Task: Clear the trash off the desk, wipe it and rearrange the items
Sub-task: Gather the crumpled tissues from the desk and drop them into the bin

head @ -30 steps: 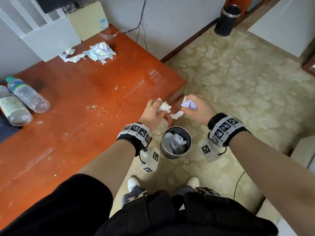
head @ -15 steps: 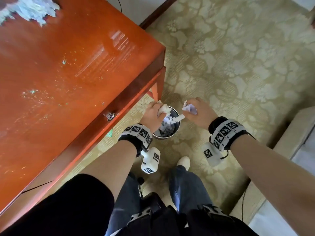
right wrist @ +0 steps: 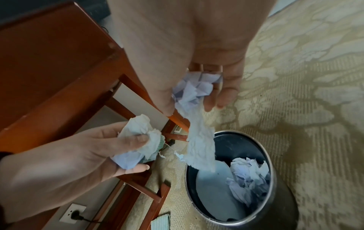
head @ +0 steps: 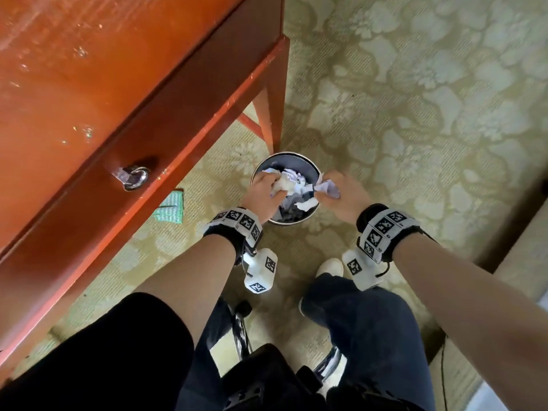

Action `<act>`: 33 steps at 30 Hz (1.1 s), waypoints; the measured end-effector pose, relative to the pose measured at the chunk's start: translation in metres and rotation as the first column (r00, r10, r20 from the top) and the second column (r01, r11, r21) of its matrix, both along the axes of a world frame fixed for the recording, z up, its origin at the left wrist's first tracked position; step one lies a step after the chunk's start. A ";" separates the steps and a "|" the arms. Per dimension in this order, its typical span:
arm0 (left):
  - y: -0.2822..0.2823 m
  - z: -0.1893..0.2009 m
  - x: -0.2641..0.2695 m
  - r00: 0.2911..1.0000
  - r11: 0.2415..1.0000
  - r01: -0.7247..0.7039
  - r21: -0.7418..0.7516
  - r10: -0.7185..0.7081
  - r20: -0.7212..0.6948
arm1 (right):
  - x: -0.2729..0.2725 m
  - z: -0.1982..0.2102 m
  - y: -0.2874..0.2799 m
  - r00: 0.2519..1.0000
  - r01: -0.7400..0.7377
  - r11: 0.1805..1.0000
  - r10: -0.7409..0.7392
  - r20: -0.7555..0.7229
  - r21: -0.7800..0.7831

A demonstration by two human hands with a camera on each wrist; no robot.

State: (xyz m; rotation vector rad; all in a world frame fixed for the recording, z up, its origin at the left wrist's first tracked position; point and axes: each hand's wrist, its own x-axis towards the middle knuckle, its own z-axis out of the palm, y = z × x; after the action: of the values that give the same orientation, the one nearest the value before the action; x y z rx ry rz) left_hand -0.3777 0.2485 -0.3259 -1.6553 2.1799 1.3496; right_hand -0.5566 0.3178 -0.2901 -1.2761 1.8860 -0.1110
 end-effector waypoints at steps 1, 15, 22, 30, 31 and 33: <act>0.000 -0.008 -0.001 1.000 1.000 -0.011 0.011 0.011 -0.005 | 0.001 -0.011 0.000 0.999 0.030 1.000 -0.030 0.013 -0.005; 0.000 -0.072 -0.009 0.994 0.991 -0.079 0.105 0.086 -0.073 | 0.016 -0.093 -0.015 0.869 0.423 0.902 -0.430 0.245 0.083; -0.004 -0.071 -0.009 0.998 0.982 -0.036 0.187 0.044 -0.042 | 0.018 -0.088 -0.029 0.765 0.472 0.860 -0.509 0.394 0.195; -0.010 -0.054 0.002 0.996 0.957 -0.078 0.280 0.089 -0.027 | 0.019 -0.070 -0.032 0.796 0.437 0.866 -0.498 0.343 0.242; -0.010 -0.047 0.002 0.994 0.954 -0.086 0.288 0.100 -0.032 | 0.019 -0.063 -0.032 0.801 0.433 0.867 -0.496 0.337 0.246; -0.011 -0.029 0.001 0.993 0.952 -0.096 0.291 0.112 -0.038 | 0.019 -0.050 -0.034 0.807 0.431 0.867 -0.494 0.325 0.249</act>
State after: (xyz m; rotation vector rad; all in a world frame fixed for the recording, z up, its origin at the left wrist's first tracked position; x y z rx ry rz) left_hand -0.3763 0.2377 -0.3552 -1.6565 1.8321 1.6663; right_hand -0.5378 0.2836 -0.3401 -0.5993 1.7810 -0.4230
